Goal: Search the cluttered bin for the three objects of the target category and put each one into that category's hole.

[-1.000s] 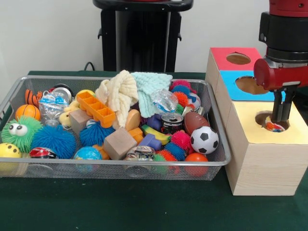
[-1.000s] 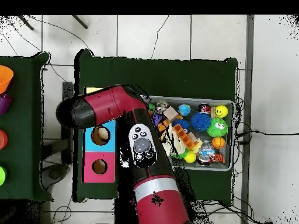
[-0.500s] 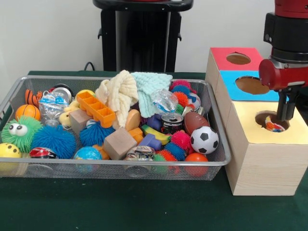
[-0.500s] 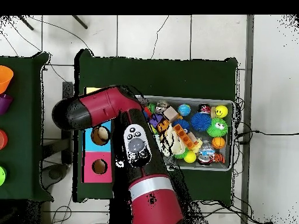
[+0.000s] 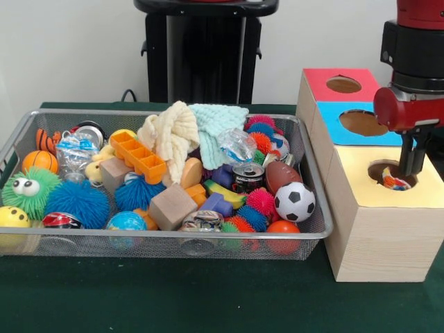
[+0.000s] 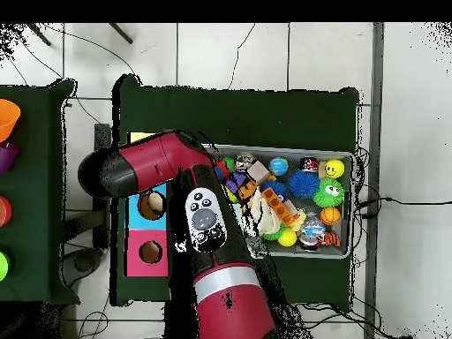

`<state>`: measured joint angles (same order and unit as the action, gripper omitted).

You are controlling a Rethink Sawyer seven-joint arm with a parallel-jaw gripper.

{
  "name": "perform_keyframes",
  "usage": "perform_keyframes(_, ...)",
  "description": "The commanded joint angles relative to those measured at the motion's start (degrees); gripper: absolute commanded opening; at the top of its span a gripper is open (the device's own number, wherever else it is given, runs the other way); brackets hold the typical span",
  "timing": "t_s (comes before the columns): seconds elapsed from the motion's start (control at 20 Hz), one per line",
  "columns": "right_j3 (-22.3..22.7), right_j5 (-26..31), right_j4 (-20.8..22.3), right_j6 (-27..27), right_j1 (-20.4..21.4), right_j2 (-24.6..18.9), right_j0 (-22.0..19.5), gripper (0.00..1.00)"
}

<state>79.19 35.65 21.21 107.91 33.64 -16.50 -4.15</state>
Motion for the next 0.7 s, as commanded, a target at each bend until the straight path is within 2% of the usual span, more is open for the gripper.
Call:
perform_keyframes(0.05, 0.27, 5.01, 3.28, -6.19, -3.37, -1.54, -1.18, 0.00)
perform_keyframes(0.7, 0.27, 4.22, 3.90, -7.20, -3.80, -1.70, -2.18, 0.00)
